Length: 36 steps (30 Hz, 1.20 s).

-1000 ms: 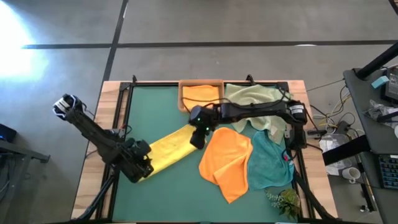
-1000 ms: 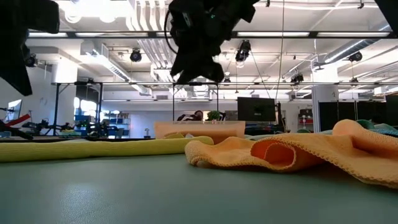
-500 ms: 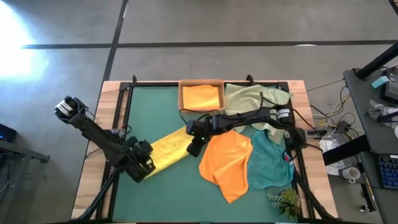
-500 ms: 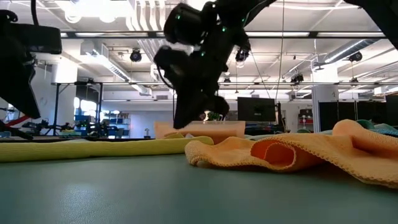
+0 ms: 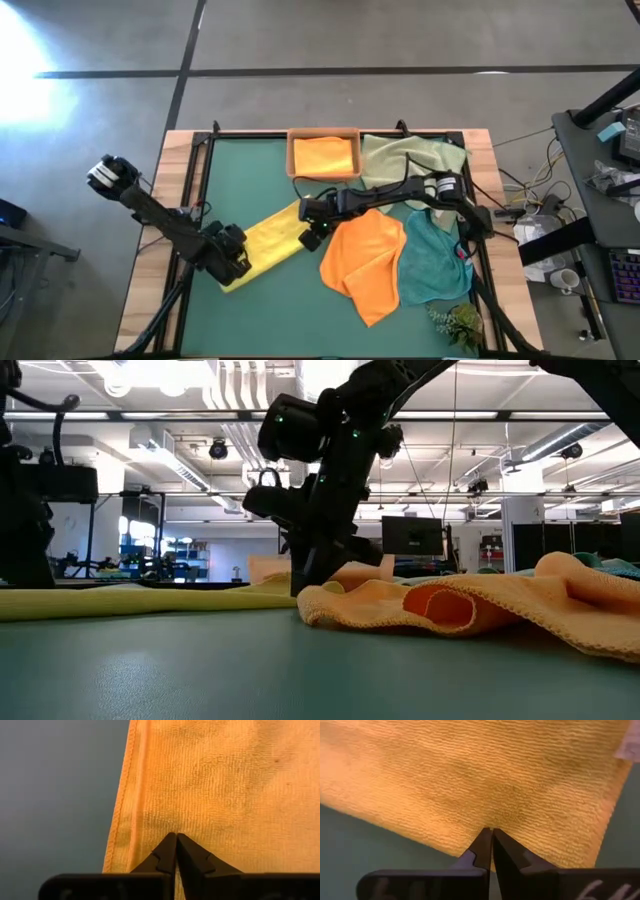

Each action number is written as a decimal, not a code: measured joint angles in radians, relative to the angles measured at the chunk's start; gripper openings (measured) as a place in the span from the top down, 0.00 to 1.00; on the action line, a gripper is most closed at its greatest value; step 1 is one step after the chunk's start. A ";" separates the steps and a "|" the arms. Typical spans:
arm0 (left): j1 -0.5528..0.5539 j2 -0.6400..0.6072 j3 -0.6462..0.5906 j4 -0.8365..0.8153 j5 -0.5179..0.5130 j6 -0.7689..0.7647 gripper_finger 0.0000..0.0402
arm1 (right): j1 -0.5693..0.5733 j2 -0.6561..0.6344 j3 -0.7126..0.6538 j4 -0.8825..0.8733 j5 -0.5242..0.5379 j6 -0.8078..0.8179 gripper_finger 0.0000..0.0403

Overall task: Fold microfiber towels
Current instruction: Fold the yellow towel

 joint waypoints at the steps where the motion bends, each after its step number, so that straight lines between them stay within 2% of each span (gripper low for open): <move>1: 0.001 -0.001 -0.010 0.021 0.001 0.000 1.00 | 0.000 0.000 0.000 -0.009 0.017 0.000 0.98; 7: 0.003 -0.001 -0.019 0.122 0.017 0.002 1.00 | -0.018 -0.008 0.001 -0.091 0.133 0.000 0.98; 12: 0.002 -0.007 -0.008 0.230 0.068 0.095 1.00 | -0.013 -0.009 0.014 -0.107 0.143 -0.012 0.98; 17: 0.001 -0.044 0.033 0.225 0.063 0.186 1.00 | 0.033 -0.022 0.068 -0.107 0.145 -0.017 0.98; 21: 0.001 -0.070 0.061 0.149 0.057 0.240 1.00 | 0.085 -0.027 0.126 -0.057 0.144 -0.060 0.98; 29: 0.001 -0.130 0.089 -0.157 0.041 0.234 1.00 | 0.189 -0.015 0.139 0.327 0.124 -0.160 0.98; 36: 0.002 -0.220 0.139 -0.404 0.024 0.234 1.00 | 0.210 0.037 0.139 0.450 0.127 -0.226 0.98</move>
